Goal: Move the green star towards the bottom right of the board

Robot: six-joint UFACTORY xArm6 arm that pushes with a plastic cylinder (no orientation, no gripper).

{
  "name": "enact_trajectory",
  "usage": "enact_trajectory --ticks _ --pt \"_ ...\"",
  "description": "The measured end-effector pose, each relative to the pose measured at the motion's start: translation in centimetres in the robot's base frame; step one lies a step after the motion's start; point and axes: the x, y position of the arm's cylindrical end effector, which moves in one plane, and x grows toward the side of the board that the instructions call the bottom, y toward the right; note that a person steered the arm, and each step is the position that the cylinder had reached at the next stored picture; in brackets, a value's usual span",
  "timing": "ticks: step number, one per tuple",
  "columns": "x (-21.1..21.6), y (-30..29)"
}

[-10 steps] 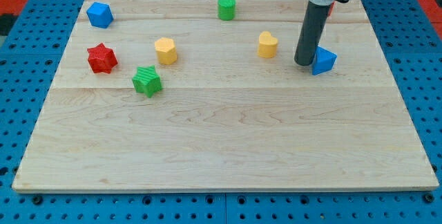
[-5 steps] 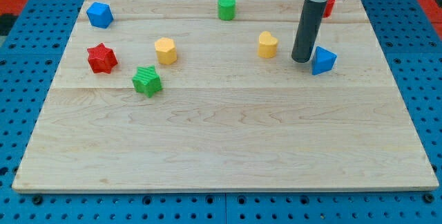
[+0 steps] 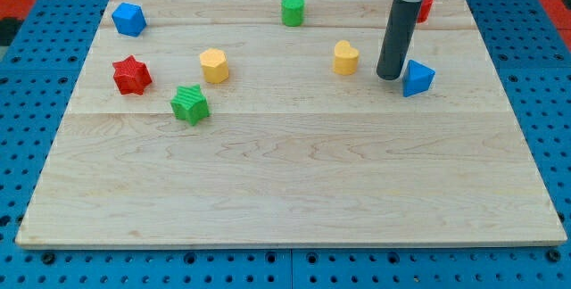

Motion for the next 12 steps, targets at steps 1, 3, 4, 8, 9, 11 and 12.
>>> enact_trajectory --ticks 1,3,4,8,9,11,12 --pt "0.5 -0.7" --pt "4.0 -4.8" --pt "3.9 -11.1" --pt "0.8 -26.5" --pt "1.1 -26.6" --pt "3.7 -26.7" --pt "5.7 -26.7"
